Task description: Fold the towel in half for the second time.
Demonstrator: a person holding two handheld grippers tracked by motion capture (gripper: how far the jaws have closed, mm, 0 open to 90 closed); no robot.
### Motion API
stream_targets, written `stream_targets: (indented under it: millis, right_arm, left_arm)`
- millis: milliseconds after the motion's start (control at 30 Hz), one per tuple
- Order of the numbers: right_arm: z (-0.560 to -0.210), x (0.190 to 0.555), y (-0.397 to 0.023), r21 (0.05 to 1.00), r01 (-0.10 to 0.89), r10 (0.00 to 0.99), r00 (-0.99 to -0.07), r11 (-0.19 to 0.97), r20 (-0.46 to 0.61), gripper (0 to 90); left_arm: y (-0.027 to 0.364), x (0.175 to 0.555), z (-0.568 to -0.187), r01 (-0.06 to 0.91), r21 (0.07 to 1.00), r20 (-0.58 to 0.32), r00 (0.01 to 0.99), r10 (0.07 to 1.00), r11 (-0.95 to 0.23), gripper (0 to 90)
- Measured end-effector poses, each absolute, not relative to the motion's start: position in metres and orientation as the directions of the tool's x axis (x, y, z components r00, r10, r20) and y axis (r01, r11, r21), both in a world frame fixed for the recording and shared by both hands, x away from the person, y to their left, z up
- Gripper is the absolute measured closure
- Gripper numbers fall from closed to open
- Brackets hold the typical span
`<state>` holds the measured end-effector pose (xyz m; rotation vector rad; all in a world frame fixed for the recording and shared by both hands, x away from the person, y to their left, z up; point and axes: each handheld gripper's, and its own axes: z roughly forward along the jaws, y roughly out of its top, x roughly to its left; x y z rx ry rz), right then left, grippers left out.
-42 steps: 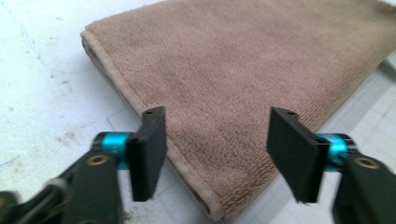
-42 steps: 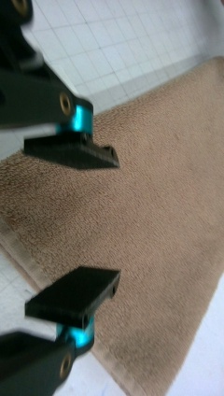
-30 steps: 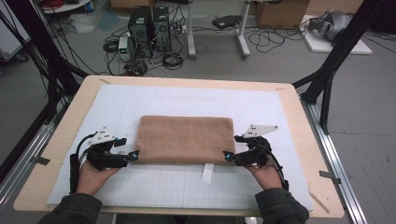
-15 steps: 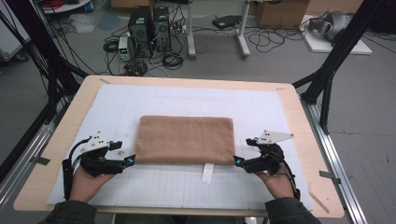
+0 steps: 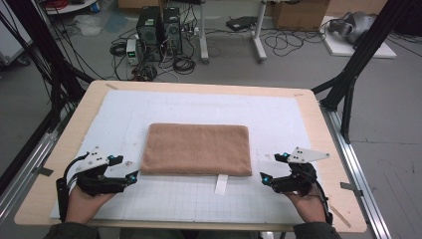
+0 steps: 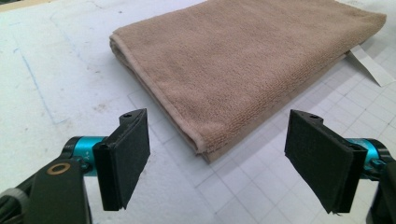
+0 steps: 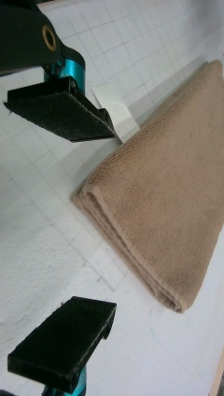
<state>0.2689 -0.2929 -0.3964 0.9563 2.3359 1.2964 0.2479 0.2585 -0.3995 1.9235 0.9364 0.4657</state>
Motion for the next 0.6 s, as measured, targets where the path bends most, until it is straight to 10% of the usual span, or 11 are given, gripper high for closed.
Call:
stream_targets:
  millis: [600]
  right_arm:
    - [-0.399,0.247,-0.312,0.848,0.407,0.702,-0.709,0.339,0.059,12.4]
  left_arm:
    - [0.269,0.231,-0.404,0.423,0.865,-0.05,0.61,0.791,-0.271,22.2]
